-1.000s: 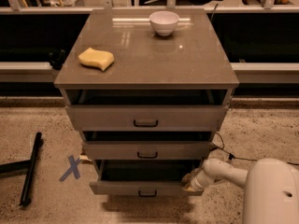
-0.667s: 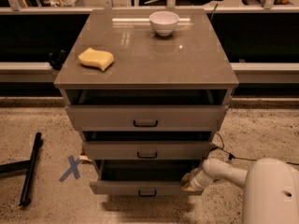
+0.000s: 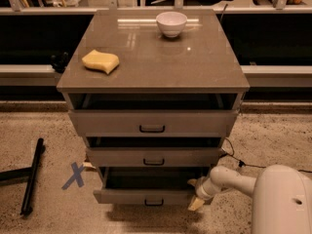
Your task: Open bottom drawer
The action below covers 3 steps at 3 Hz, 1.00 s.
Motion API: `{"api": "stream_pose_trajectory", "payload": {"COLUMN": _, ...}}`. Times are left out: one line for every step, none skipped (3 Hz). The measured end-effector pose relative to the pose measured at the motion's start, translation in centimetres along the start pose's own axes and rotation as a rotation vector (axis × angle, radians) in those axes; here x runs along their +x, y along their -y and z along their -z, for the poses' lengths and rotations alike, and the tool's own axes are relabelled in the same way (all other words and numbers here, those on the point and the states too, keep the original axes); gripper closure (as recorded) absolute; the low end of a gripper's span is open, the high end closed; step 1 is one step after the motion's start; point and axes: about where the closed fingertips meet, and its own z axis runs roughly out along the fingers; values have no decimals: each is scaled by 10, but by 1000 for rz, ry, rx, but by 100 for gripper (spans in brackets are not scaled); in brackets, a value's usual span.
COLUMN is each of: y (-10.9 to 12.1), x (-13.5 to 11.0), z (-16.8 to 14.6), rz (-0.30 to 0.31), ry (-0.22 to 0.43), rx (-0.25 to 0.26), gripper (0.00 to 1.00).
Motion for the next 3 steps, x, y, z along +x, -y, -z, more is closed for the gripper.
{"api": "stream_pose_trajectory", "payload": {"y": -2, "x": 1, "z": -3, "rz": -2, "ry": -5, "rx": -6, "gripper": 0}}
{"api": "stream_pose_trajectory", "payload": {"y": -5, "x": 5, "z": -8, "rz": -8, "ry": -25, "rx": -22, "gripper": 0}}
{"api": "stream_pose_trajectory", "payload": {"y": -16, "x": 9, "z": -16, "rz": -7, "ry": -44, "rx": -53, "gripper": 0}}
